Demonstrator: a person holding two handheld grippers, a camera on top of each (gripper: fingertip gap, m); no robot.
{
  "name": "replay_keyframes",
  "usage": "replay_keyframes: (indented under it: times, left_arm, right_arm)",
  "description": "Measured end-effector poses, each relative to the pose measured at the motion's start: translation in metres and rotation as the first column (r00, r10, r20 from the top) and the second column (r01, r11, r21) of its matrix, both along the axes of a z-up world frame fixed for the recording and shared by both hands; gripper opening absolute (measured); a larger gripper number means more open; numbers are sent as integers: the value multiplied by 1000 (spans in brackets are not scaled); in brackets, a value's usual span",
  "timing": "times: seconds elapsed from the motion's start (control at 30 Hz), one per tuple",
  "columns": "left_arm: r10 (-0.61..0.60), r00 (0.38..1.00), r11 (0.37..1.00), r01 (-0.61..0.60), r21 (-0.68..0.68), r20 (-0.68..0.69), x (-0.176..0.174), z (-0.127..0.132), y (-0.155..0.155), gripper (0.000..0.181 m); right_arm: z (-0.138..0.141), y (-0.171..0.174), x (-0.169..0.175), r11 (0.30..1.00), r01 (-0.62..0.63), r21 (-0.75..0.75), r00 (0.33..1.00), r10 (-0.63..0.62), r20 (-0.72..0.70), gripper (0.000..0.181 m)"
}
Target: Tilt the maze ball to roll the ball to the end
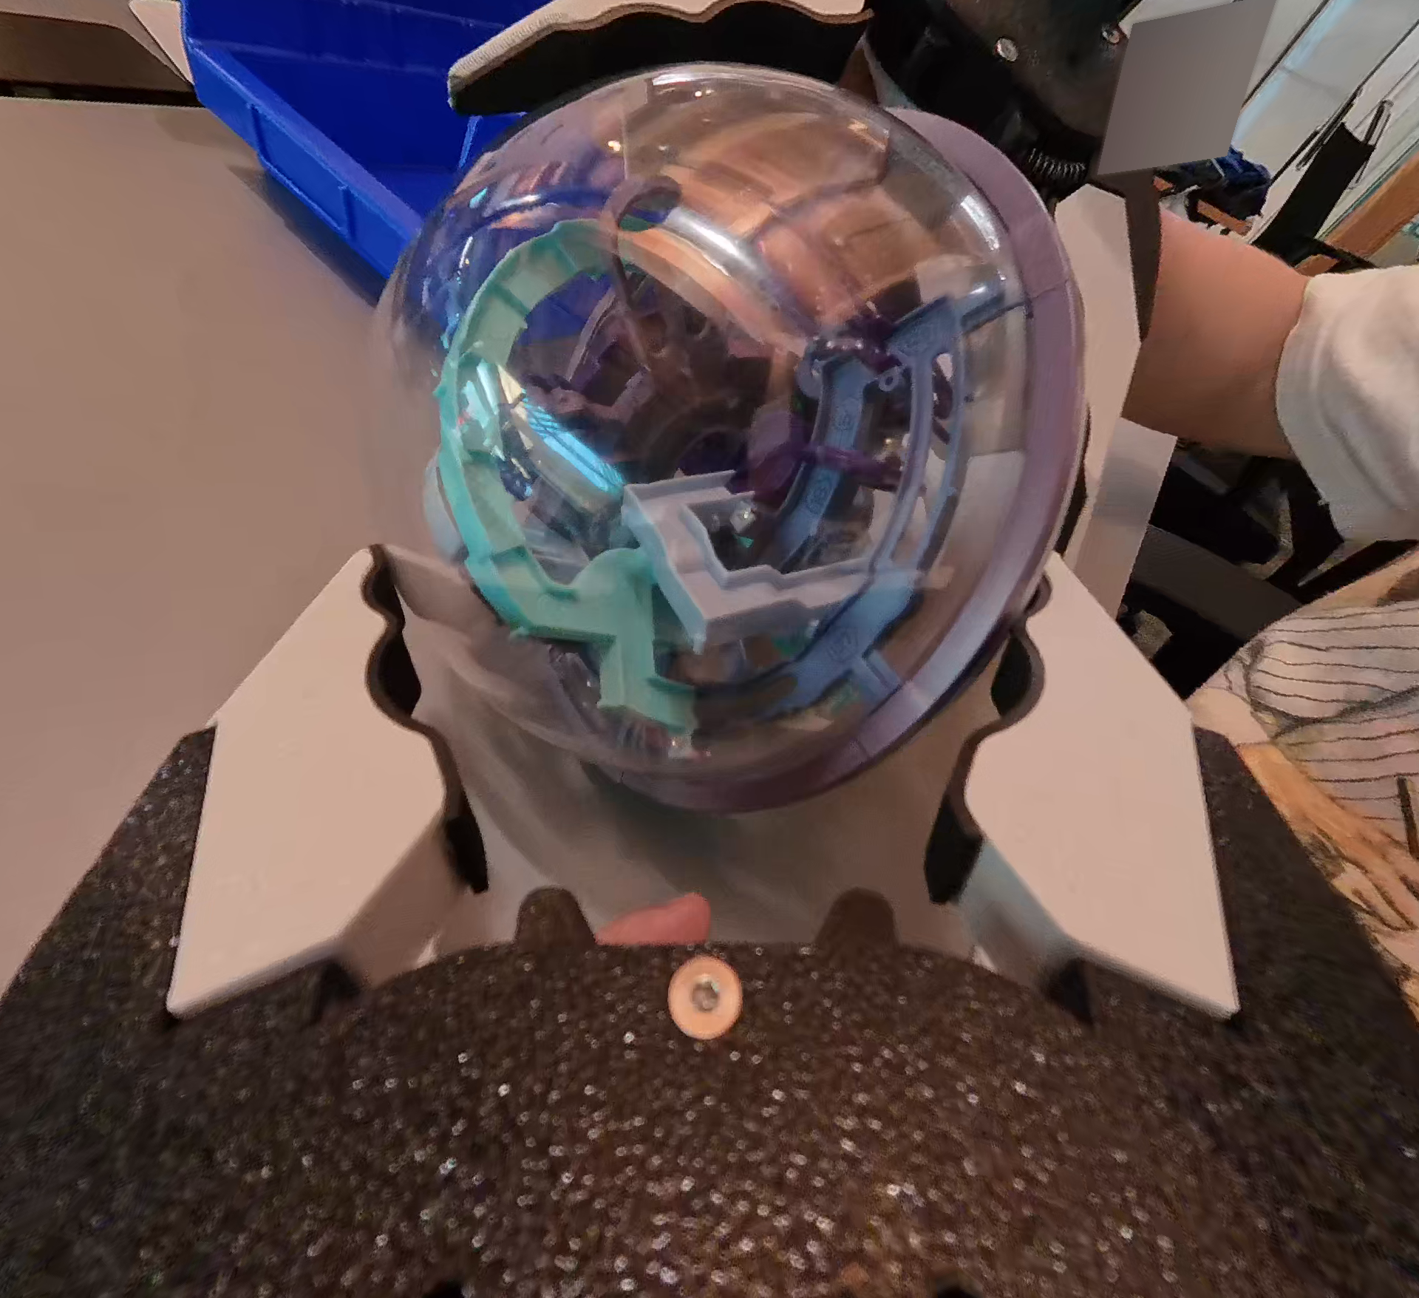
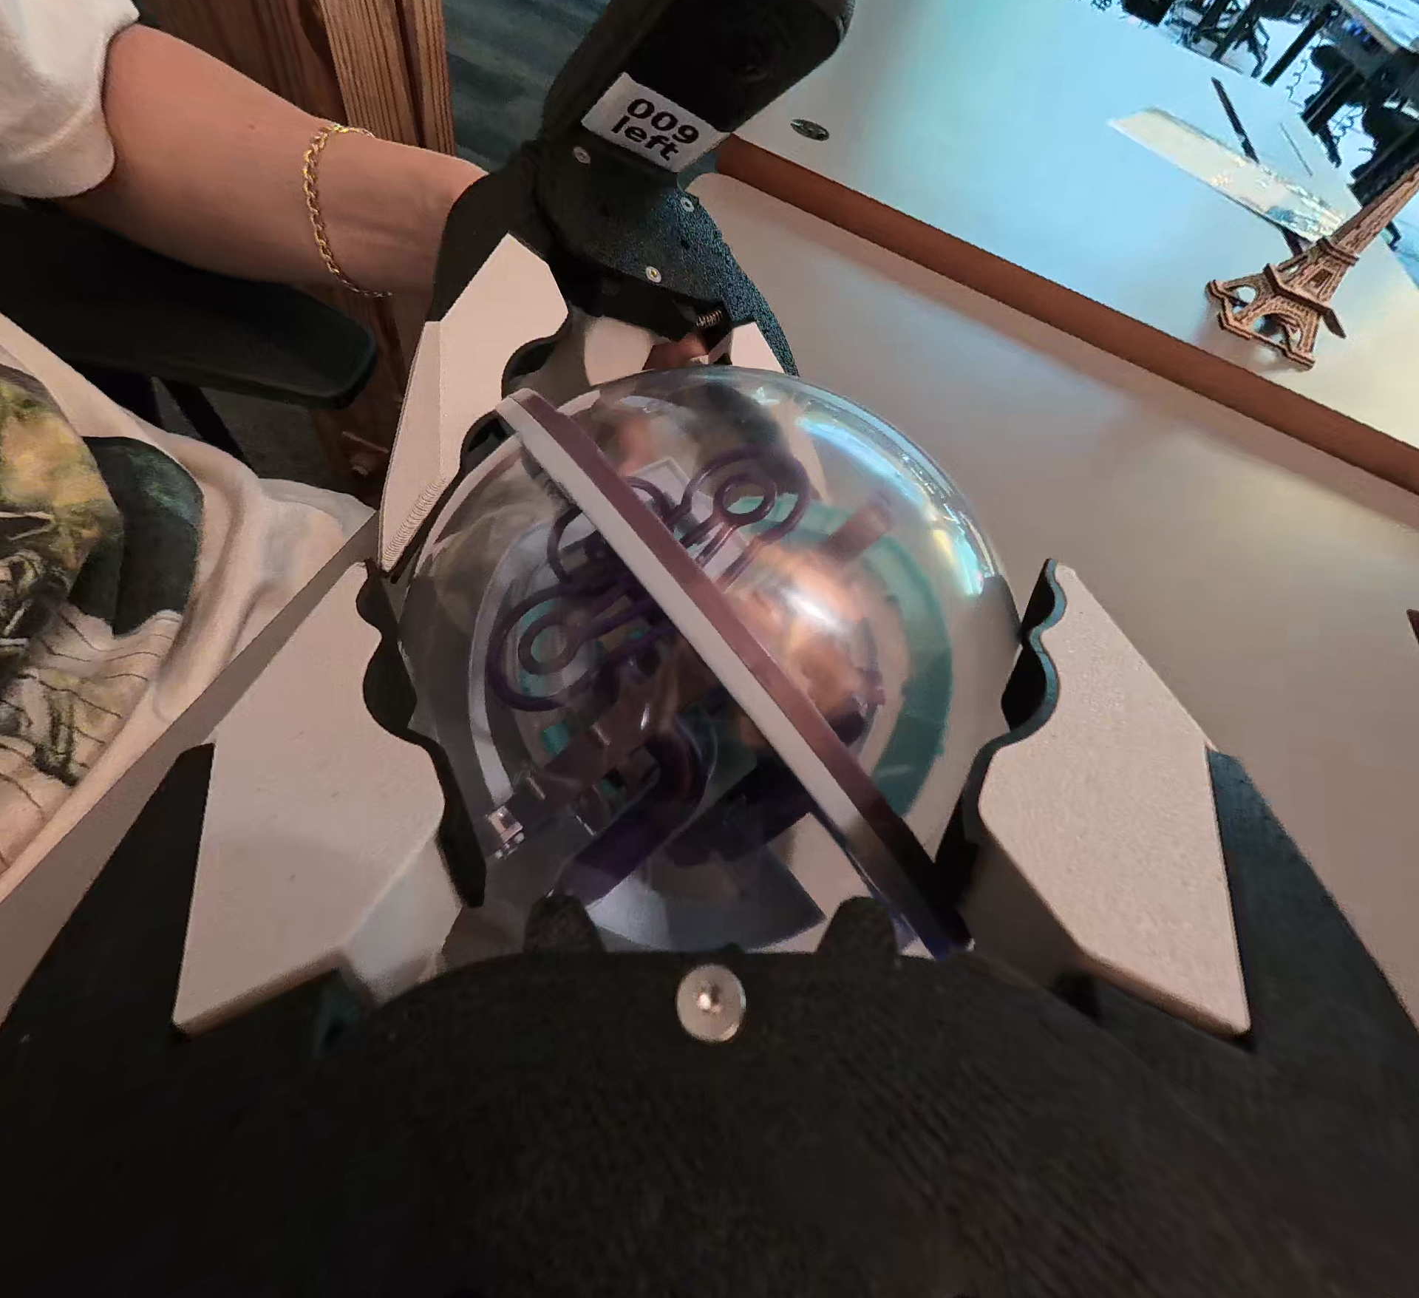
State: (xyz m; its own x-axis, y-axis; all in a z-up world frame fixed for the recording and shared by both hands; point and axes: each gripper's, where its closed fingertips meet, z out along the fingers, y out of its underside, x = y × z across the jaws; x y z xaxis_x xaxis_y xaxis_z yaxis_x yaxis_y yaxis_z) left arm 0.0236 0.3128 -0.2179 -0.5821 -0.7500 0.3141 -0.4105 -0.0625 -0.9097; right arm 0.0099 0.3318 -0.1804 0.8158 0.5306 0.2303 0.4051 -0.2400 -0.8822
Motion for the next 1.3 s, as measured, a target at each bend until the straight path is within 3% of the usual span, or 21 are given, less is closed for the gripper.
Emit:
replay_keyframes:
  times: [0.63,0.73,0.8,1.3]
  left_arm:
    - [-26,1000,1000,26,15,-9,-2,-3,-3,151]
    - [-33,999,999,33,9,-22,1,-2,-3,151]
    - [-42,998,999,42,5,-35,4,0,-4,151]
    - [-223,960,973,231,28,-172,32,11,-23,150]
  right_arm:
    - [5,-4,-1,1000,-3,26,998,4,-56,150]
    - [1,-5,1,999,7,31,999,-6,-32,155]
    - [-4,-6,6,999,33,33,999,-33,10,158]
    - [-15,-39,41,963,271,5,959,-269,-85,158]
